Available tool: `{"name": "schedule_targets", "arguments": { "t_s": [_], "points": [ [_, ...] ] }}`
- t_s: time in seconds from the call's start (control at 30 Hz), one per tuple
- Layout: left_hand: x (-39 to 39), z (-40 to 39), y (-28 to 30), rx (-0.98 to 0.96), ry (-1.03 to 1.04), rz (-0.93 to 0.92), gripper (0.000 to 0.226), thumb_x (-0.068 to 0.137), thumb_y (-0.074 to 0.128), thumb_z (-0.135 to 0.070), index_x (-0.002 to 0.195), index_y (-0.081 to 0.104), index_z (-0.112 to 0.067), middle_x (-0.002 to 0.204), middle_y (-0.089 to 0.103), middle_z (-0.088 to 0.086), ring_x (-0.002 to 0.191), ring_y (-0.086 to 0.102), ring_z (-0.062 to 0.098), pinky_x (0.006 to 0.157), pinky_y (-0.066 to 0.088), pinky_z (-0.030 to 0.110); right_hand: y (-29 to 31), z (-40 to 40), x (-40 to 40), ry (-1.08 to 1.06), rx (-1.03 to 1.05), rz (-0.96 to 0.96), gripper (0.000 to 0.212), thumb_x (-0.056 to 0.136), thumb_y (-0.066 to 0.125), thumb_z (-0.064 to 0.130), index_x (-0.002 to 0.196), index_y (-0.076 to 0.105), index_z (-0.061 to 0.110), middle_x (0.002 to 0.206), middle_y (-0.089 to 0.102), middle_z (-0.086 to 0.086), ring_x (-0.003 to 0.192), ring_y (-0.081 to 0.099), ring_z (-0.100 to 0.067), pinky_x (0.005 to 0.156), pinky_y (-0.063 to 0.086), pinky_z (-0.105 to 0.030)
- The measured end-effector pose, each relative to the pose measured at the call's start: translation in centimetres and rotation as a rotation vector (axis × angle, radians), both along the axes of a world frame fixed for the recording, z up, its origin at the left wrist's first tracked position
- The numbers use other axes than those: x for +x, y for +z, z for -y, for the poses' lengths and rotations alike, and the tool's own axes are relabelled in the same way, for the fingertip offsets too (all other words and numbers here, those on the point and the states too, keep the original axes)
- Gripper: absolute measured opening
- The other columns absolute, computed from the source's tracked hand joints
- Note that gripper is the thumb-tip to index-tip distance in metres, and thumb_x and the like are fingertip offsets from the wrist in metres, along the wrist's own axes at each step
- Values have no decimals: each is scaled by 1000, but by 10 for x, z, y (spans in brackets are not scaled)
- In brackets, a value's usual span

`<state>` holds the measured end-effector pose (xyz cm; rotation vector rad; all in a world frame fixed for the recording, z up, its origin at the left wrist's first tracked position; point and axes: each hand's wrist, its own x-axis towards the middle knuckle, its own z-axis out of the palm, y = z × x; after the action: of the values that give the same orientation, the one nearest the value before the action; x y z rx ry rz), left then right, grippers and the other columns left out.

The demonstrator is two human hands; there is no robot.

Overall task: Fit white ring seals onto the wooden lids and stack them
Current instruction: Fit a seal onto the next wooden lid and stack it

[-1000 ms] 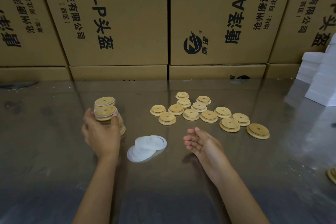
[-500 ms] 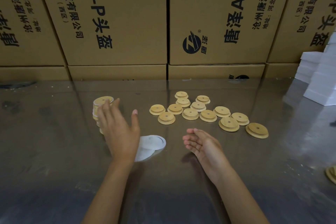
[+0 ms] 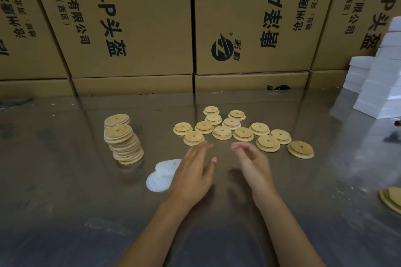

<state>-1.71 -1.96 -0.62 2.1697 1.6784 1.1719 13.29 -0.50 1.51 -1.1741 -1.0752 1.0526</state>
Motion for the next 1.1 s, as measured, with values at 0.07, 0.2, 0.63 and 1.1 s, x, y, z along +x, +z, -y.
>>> {"name": "schedule_targets", "arguments": {
  "t_s": [0.07, 0.2, 0.63, 1.1],
  "points": [
    [3, -1, -4, -56, -44, -44, 39, 99, 46, -36, 138, 45, -27, 148, 41, -11, 138, 30, 4, 110, 28, 23, -5, -6, 15, -156, 79, 367, 27, 93, 65, 14, 119, 65, 15, 131, 61, -2, 128, 51, -15, 101, 38, -15],
    [5, -3, -8, -148, -87, -109, 38, 99, 46, -37, 136, 47, -26, 148, 43, -9, 138, 32, 7, 112, 30, 28, -17, -16, 44, -218, -51, 907, 64, 98, 55, 34, 154, 30, 16, 166, 13, -6, 153, 5, -21, 120, 16, -43],
    [5, -3, -11, -145, -84, -187, 37, 98, 47, -36, 134, 48, -26, 139, 50, -9, 131, 38, 7, 106, 31, 24, -19, -14, 32, -271, 34, 1132, 31, 93, 54, 29, 120, 48, 16, 125, 49, -3, 121, 41, -26, 100, 34, -39],
    [-14, 1, 5, 11, 172, -288, 35, 94, 47, -18, 128, 56, -22, 126, 59, -6, 118, 48, 17, 98, 31, 29, -22, -29, 37, -121, -23, 937, 37, 93, 58, 47, 120, 52, 21, 122, 58, 1, 126, 45, -23, 105, 30, -41]
  ]
}}
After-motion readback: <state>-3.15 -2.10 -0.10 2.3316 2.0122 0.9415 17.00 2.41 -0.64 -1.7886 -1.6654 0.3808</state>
